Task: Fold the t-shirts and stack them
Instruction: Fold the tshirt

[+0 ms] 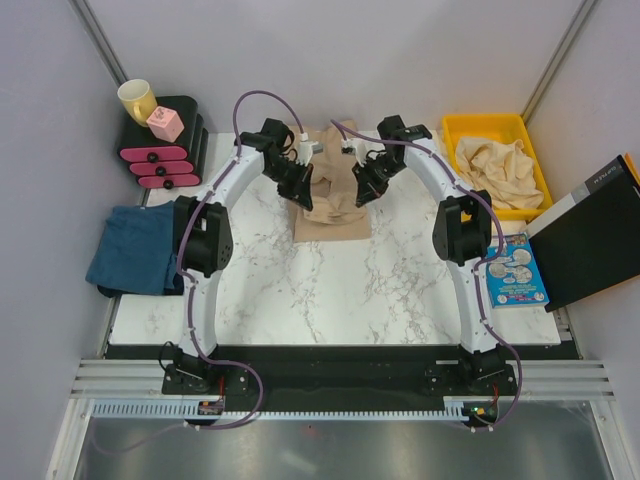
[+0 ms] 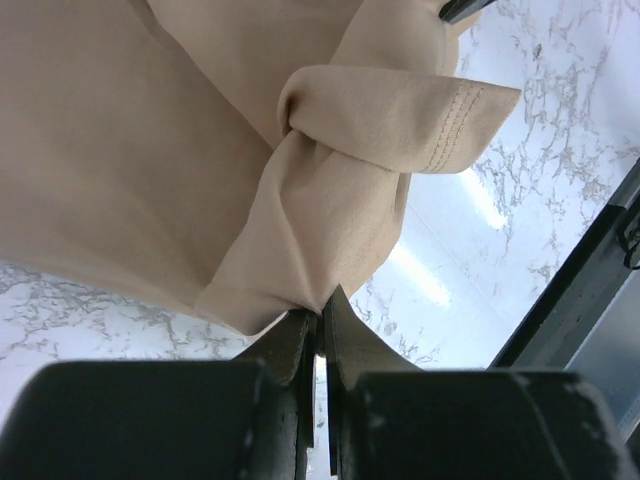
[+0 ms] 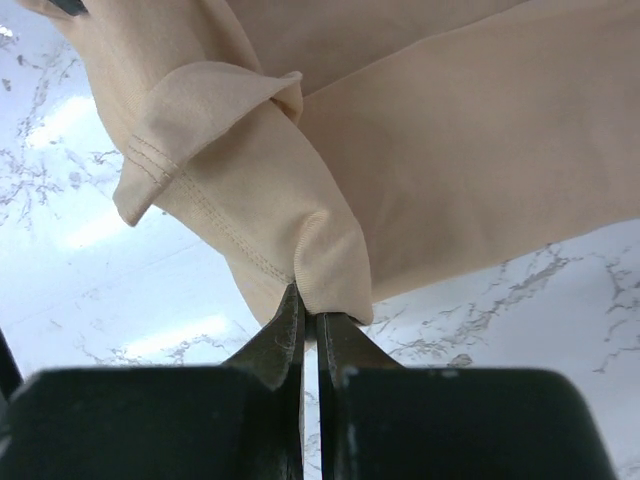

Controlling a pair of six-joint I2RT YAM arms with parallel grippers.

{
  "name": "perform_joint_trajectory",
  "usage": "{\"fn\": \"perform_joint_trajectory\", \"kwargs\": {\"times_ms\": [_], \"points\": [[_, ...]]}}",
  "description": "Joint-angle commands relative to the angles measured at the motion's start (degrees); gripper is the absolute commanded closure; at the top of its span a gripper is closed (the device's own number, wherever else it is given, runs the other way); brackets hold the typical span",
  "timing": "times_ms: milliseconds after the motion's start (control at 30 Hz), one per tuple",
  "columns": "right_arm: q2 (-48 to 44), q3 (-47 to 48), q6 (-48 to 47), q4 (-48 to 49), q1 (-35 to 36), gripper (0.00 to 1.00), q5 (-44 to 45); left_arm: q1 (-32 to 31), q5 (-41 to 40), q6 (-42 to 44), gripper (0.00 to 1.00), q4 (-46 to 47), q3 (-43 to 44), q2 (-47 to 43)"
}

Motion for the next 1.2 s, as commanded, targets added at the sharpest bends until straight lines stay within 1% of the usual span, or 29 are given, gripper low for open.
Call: {"fn": "perform_joint_trajectory", "kwargs": {"times_ms": [0,167,367,867,900,933,967,1000,1033,1100,1167], "points": [[-0.3,3.1,-0.5,3.9,-0.5,0.98,2.1,0.8,-1.1,2.6,0.93,-0.4,3.9,1.3],[0.0,3.5,-0.7,8.0,-0.5,0.99,4.5,1.6,-2.6,2.6,0.93,0.2,6.5,2.7],[0.8,3.5,-0.6,11.7,-0.4,0.99,6.1,2.4,-4.1,2.7,0.93,1.5,8.6,4.4],[1.8,3.4,0.3,19.3,-0.4,0.99,8.5,3.4,-7.0,2.6,0.93,5.5,11.3,7.5],[1.9,3.1,0.2,19.5,-0.4,0.91,8.7,3.3,-7.0,2.6,0.92,5.5,11.4,7.7],[1.9,2.4,0.3,20.5,-0.3,0.82,9.5,3.4,-7.8,2.6,0.91,5.7,11.5,7.8],[1.9,1.9,0.3,21.0,-0.2,0.7,10.1,3.4,-8.5,2.6,0.88,6.2,11.5,7.8],[1.9,1.1,0.3,21.4,-0.2,0.48,10.4,3.4,-9.3,2.4,0.77,6.5,11.5,7.9],[1.9,0.7,0.3,22.3,-0.2,0.41,10.6,3.4,-11.2,2.0,0.7,6.7,11.4,7.9],[1.6,-0.5,1.0,23.1,-0.1,0.32,11.1,3.5,-14.5,0.9,0.56,8.7,11.0,7.8],[0.6,-1.9,1.1,24.1,-0.2,0.28,11.3,3.6,-20.0,-0.7,0.52,10.9,9.8,6.8]]}}
